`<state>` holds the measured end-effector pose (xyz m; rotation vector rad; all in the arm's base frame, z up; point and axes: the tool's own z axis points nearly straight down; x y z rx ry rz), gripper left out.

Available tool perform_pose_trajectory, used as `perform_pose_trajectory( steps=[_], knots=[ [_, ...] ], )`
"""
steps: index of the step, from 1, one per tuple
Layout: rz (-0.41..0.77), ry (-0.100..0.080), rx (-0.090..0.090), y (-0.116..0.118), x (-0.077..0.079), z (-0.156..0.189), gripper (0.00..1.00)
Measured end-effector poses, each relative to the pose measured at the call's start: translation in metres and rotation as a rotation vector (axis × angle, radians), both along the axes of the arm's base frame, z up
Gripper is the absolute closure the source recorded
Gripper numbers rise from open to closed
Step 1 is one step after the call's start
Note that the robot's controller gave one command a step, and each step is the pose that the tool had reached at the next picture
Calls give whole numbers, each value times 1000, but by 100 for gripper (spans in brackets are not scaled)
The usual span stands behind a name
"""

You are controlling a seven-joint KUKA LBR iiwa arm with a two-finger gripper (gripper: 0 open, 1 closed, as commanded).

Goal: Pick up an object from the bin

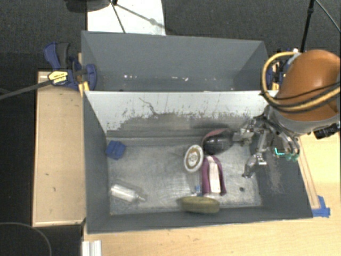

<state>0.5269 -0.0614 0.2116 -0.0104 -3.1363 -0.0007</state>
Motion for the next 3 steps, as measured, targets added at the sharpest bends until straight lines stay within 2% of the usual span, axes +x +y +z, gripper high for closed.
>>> perform_pose_trajectory(
  steps=[1, 2, 3],
  knots=[
    [-128, -11, 3, 36, 42, -98, 0],
    [408, -4, 0, 68, 66, -124, 0],
    [404, -15, -4, 66, 69, -120, 100]
  ],
)
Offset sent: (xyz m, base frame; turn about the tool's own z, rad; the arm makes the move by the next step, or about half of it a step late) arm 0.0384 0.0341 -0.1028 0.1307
